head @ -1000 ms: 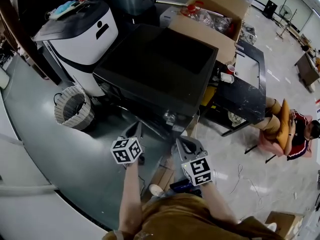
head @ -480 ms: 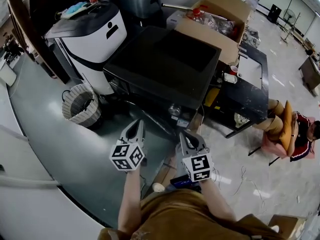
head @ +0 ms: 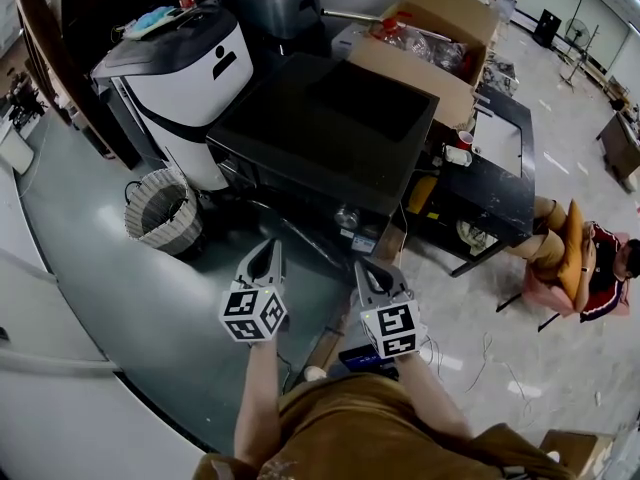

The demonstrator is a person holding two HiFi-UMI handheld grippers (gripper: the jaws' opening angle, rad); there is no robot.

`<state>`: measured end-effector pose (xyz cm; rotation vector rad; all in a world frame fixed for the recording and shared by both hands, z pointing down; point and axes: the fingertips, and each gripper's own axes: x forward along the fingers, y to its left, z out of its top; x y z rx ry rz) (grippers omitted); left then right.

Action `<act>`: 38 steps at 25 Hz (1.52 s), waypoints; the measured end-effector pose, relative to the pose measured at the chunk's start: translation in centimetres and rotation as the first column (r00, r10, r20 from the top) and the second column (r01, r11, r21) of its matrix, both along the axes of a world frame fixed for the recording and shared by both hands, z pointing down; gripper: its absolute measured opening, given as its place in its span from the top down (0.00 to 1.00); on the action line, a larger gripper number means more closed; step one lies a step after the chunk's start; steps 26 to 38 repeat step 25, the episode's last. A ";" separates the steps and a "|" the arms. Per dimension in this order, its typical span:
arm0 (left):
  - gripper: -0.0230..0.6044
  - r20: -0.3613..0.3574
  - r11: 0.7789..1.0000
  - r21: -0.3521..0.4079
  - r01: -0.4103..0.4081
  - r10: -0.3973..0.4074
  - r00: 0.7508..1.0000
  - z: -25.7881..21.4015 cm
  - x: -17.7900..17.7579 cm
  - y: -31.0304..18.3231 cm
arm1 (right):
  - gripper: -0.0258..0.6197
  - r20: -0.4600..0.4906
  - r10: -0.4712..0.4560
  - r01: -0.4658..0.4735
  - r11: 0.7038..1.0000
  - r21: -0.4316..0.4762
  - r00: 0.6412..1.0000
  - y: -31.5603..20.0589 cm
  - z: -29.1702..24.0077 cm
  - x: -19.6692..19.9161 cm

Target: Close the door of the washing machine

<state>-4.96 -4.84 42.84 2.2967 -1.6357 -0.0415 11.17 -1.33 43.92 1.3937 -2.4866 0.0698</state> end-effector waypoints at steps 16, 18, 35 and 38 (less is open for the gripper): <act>0.92 -0.036 1.000 -0.028 0.012 -0.013 0.999 1.0 -0.1 0.2 | 0.94 0.014 0.000 0.000 1.000 0.010 1.000 -0.2 -0.1 0.7; 0.92 -0.034 1.000 -0.028 0.011 -0.012 0.999 0.9 -0.1 0.1 | 0.94 0.017 0.000 0.000 1.000 0.013 1.000 -0.4 -0.2 0.7; 0.92 -0.038 0.999 -0.039 0.024 -0.025 0.999 1.3 -0.5 0.3 | 0.94 0.020 -0.007 0.006 1.000 0.005 1.000 -0.2 0.2 0.7; 0.92 -0.038 0.999 -0.039 0.024 -0.025 0.999 1.3 -0.5 0.3 | 0.94 0.020 -0.007 0.006 1.000 0.005 1.000 -0.2 0.2 0.7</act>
